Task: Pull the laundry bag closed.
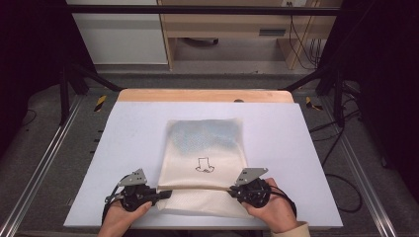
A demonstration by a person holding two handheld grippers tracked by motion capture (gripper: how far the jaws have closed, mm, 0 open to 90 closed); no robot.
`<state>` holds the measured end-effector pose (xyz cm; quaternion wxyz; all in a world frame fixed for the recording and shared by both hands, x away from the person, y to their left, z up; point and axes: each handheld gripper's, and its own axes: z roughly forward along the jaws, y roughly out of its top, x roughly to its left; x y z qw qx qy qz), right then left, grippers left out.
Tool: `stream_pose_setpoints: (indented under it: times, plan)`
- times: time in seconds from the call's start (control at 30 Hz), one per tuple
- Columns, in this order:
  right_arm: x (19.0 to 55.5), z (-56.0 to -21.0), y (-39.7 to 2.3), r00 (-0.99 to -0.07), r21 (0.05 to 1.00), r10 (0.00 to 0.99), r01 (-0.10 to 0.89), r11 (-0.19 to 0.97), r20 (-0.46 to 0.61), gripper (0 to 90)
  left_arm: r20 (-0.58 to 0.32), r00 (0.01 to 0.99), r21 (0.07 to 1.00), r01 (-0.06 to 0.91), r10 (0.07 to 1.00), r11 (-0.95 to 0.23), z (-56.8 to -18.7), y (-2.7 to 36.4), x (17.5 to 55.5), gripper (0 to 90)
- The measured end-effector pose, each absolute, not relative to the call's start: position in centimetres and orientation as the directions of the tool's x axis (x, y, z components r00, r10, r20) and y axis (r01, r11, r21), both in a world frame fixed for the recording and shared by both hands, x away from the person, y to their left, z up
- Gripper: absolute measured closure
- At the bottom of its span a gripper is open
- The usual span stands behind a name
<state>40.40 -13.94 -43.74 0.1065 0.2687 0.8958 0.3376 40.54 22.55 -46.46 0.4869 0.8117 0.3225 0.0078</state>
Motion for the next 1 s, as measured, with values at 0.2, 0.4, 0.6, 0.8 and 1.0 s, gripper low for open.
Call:
stream_pose_setpoints:
  times: [0.2,0.4,0.6,0.8,1.0]
  plan:
    - [40.4,-44.0,-14.1,-0.827,0.656,0.562,0.418,0.629,-0.013,81.9,-0.299,0.793,0.794,0.515,0.531,-0.322,-46.5,22.5,40.6,84.9]
    - [40.4,-44.2,-14.3,-0.826,0.654,0.564,0.423,0.626,-0.005,81.9,-0.296,0.793,0.794,0.514,0.532,-0.325,-46.5,22.5,40.5,84.9]
    - [40.4,-44.3,-14.7,-0.824,0.649,0.567,0.429,0.628,-0.005,81.9,-0.296,0.794,0.794,0.514,0.531,-0.325,-46.5,22.5,40.5,84.9]
    - [40.3,-44.3,-15.3,-0.813,0.645,0.583,0.446,0.621,0.001,81.9,-0.292,0.795,0.796,0.510,0.532,-0.326,-46.4,22.5,40.6,84.9]
    - [40.3,-44.4,-15.7,-0.802,0.650,0.598,0.458,0.606,0.007,81.9,-0.289,0.796,0.799,0.507,0.532,-0.324,-46.3,22.5,40.6,84.9]
